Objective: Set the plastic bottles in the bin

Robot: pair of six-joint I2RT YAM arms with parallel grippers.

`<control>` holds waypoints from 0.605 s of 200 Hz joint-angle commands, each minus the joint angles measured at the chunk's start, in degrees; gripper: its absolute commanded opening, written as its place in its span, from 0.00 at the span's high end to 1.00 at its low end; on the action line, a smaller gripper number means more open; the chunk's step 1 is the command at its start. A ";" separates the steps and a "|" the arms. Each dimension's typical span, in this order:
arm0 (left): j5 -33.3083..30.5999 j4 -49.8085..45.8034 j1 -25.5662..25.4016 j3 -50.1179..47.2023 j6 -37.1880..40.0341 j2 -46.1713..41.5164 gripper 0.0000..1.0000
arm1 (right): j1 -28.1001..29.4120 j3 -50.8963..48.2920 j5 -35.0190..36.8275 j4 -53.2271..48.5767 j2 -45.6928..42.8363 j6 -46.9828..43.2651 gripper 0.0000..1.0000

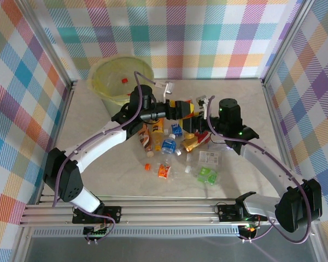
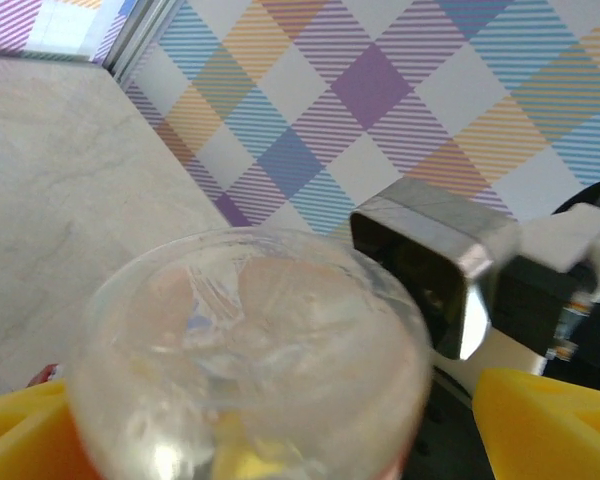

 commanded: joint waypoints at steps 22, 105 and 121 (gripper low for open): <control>0.98 0.00 -1.04 2.28 0.90 0.79 0.13 | 0.85 2.56 -1.70 1.14 0.35 -1.80 0.59; -4.88 -1.10 -1.00 1.06 1.58 -1.65 0.55 | 1.42 3.33 -0.21 -1.67 0.20 -1.98 0.38; -7.60 -2.08 -1.00 0.64 2.78 -3.07 0.59 | 1.42 4.02 0.49 -3.60 0.18 -2.06 0.26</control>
